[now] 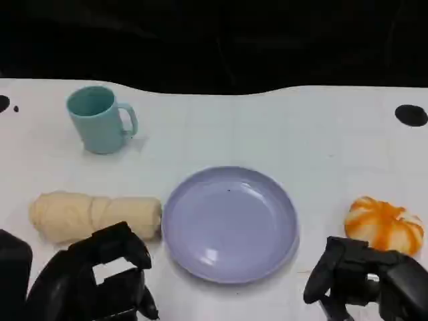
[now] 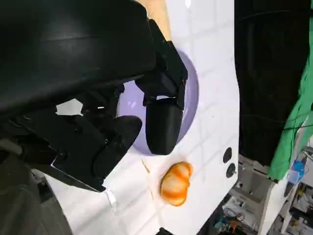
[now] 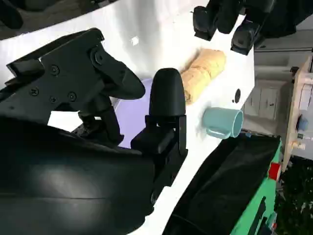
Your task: Grasp the towel on the left side of the plate with the left hand and place it into the plate.
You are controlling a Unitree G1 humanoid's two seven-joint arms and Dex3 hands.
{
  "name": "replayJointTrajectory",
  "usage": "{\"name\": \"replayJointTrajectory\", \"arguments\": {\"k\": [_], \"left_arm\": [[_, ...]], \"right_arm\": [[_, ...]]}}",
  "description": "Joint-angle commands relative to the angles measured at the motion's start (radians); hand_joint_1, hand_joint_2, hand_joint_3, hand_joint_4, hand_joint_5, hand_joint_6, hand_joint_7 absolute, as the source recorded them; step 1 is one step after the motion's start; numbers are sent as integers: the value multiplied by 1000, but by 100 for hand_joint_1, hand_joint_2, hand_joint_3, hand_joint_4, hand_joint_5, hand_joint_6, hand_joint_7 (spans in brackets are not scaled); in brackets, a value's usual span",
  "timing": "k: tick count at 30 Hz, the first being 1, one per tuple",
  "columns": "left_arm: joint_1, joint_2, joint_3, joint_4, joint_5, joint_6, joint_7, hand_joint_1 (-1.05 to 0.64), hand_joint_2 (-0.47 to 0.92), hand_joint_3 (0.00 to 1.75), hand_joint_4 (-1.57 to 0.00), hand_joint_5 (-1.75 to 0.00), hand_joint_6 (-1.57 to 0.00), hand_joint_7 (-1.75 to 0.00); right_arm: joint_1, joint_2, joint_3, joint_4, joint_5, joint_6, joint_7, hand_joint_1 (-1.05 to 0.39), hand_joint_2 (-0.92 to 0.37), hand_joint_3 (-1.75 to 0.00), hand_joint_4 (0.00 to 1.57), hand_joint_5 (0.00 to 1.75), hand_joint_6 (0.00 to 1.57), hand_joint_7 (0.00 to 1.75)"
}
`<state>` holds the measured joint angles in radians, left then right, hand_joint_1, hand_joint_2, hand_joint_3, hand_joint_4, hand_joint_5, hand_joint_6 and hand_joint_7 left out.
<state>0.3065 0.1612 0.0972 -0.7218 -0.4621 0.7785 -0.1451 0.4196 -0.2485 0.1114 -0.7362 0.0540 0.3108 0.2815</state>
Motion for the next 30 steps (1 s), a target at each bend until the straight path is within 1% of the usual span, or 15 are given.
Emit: {"name": "replayJointTrajectory", "arguments": {"k": [1, 8, 30], "left_arm": [[0, 14, 1, 8, 11, -16, 1, -4, 54, 130, -75, -175, -65, -169], [2, 18, -3, 6, 22, -23, -4, -4, 54, 130, -75, -175, -65, -169], [2, 25, 0, 1, 26, -31, -8, -4, 51, 134, -76, -175, -68, -168]], "right_arm": [[-2, -6, -5, -16, 6, 10, -4, -6, -58, -110, 72, 170, 66, 139], [-1, -7, -7, -10, 6, -2, -1, -6, -58, -110, 72, 170, 66, 139], [-1, -7, -2, -15, -5, -8, -5, -8, -56, -110, 74, 169, 67, 137]]}}
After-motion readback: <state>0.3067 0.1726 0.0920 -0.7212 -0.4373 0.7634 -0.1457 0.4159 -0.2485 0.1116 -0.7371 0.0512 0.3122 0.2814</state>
